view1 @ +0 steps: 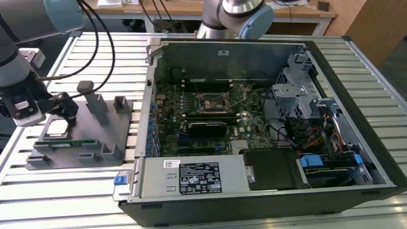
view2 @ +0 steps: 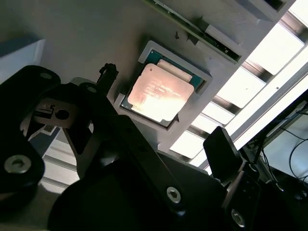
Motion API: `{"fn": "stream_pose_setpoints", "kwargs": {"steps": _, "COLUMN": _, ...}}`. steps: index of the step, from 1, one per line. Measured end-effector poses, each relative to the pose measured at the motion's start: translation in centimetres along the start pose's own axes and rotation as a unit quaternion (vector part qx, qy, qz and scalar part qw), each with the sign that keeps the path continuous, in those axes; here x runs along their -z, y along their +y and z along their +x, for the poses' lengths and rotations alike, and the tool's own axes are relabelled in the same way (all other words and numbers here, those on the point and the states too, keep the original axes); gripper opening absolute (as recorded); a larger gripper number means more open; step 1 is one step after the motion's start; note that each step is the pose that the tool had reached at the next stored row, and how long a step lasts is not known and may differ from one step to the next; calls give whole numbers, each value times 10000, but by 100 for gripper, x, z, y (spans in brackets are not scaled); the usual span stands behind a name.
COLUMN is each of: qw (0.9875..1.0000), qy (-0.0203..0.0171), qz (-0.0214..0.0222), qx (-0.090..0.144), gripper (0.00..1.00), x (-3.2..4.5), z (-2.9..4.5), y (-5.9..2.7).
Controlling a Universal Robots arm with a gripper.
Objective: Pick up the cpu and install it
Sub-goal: 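Pick up the cpu and move it towards the insertion slot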
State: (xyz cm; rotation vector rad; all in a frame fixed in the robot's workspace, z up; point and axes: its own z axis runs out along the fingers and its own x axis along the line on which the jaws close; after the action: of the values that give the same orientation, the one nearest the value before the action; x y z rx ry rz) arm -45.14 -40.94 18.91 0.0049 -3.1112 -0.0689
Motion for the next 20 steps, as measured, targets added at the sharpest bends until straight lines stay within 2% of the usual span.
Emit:
{"fn": "stream_pose_setpoints", "kwargs": {"steps": 1, "qw": 10000, "qy": 0, "qz": -3, "qx": 1, "gripper": 98, "x": -18, "z": -1, "y": -2}}
{"fn": "stream_pose_setpoints", "kwargs": {"steps": 2, "qw": 10000, "qy": 0, "qz": -4, "qx": 1, "gripper": 91, "x": -37, "z": -2, "y": -4}}
{"fn": "stream_pose_setpoints", "kwargs": {"steps": 3, "qw": 10000, "qy": 0, "qz": -5, "qx": 1, "gripper": 91, "x": -54, "z": -2, "y": -6}}
{"fn": "stream_pose_setpoints", "kwargs": {"steps": 4, "qw": 10000, "qy": -1, "qz": -5, "qx": 0, "gripper": 84, "x": -73, "z": -2, "y": -7}}
{"fn": "stream_pose_setpoints", "kwargs": {"steps": 7, "qw": 10000, "qy": -4, "qz": -6, "qx": 1, "gripper": 84, "x": -116, "z": -4, "y": -9}}
{"fn": "stream_pose_setpoints", "kwargs": {"steps": 10, "qw": 10000, "qy": -3, "qz": -5, "qx": 0, "gripper": 83, "x": -119, "z": -4, "y": -9}}
{"fn": "stream_pose_setpoints", "kwargs": {"steps": 11, "qw": 10000, "qy": -3, "qz": -5, "qx": 1, "gripper": 76, "x": -119, "z": -4, "y": -9}}
{"fn": "stream_pose_setpoints", "kwargs": {"steps": 20, "qw": 10000, "qy": -4, "qz": 1, "qx": 1, "gripper": 75, "x": -75, "z": -2, "y": -3}}
